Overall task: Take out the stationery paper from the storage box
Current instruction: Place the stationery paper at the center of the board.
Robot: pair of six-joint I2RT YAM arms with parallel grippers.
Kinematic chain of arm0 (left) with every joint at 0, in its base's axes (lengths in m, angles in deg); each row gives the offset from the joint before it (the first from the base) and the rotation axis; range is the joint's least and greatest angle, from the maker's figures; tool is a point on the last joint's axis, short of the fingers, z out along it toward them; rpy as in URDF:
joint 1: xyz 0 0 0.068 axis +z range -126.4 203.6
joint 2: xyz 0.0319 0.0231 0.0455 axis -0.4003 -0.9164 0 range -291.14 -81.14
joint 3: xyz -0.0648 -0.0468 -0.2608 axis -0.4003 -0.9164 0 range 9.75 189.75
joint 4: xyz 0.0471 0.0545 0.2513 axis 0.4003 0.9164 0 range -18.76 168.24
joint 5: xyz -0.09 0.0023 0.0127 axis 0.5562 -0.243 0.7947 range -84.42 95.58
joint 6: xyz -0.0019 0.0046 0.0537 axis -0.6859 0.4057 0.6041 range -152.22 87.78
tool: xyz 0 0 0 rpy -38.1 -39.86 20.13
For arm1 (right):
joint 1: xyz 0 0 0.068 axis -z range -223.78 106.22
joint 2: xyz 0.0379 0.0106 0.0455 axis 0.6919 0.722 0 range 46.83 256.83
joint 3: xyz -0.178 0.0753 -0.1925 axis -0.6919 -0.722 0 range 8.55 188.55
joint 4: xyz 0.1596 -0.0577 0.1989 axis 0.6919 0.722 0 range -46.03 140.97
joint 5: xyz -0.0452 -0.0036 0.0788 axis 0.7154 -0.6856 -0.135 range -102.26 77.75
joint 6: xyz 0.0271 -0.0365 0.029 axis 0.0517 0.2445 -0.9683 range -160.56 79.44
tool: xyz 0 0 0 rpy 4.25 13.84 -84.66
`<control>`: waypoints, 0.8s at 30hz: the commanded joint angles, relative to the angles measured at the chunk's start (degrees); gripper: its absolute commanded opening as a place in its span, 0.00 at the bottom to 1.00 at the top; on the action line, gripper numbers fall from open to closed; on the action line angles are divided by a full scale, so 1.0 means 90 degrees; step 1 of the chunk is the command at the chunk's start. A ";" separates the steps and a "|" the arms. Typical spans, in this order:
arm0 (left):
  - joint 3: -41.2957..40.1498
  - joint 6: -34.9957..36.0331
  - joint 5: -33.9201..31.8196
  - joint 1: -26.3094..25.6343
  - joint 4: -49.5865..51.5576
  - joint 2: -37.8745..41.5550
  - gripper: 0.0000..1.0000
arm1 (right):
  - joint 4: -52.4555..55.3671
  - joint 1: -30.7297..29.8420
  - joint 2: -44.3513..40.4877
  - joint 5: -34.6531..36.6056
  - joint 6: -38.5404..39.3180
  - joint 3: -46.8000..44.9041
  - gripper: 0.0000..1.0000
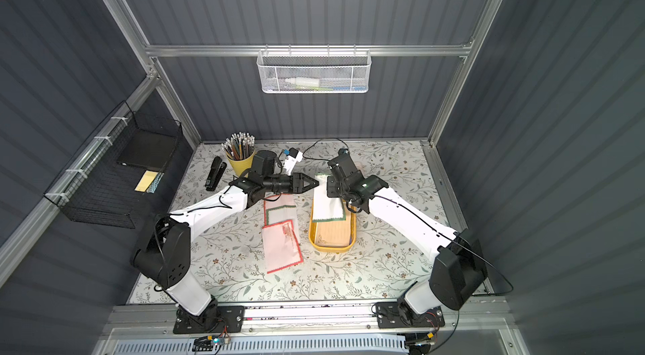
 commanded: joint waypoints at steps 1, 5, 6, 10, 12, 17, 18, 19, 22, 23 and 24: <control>0.0016 0.0133 -0.0027 -0.0008 0.0072 -0.0108 0.43 | 0.0049 -0.0011 -0.0068 0.0005 0.0045 0.0061 0.13; -0.0139 -0.0025 0.0043 -0.0011 -0.0215 -0.0209 0.43 | 0.0052 -0.0015 -0.0093 0.0021 0.0058 0.0041 0.13; -0.0131 0.0025 0.0007 -0.0008 -0.0133 -0.0231 0.43 | 0.0078 -0.0016 -0.0096 0.0047 0.0058 0.0050 0.13; -0.0243 -0.0049 0.0030 -0.0016 -0.0339 -0.0198 0.42 | 0.0085 -0.0013 -0.0132 0.0013 0.0062 0.0016 0.13; -0.0329 -0.0237 0.0160 -0.0020 -0.0608 -0.0205 0.38 | 0.0048 -0.0012 -0.0123 -0.0026 0.0041 -0.0035 0.13; -0.0384 -0.0478 0.0294 -0.0085 -0.0973 -0.0229 0.25 | 0.0052 -0.0016 -0.0018 -0.0162 -0.0015 0.0007 0.13; -0.0379 -0.0503 0.0307 -0.0098 -0.0999 -0.0227 0.18 | 0.0063 -0.0010 -0.0006 -0.0181 -0.0021 0.0012 0.13; -0.0371 -0.0517 0.0314 -0.0108 -0.1022 -0.0227 0.14 | 0.0072 -0.0016 0.0009 -0.0179 -0.0020 0.0021 0.13; -0.0359 -0.0518 0.0336 -0.0110 -0.1016 -0.0246 0.06 | 0.0091 -0.0010 0.0034 -0.0193 -0.0025 0.0022 0.13; -0.0359 -0.0518 0.0336 -0.0124 -0.1006 -0.0244 0.04 | 0.0084 -0.0014 0.0034 -0.0205 -0.0024 0.0023 0.13; -0.0358 -0.0518 0.0336 -0.0128 -0.1003 -0.0242 0.01 | 0.0087 -0.0017 0.0035 -0.0209 -0.0023 0.0015 0.13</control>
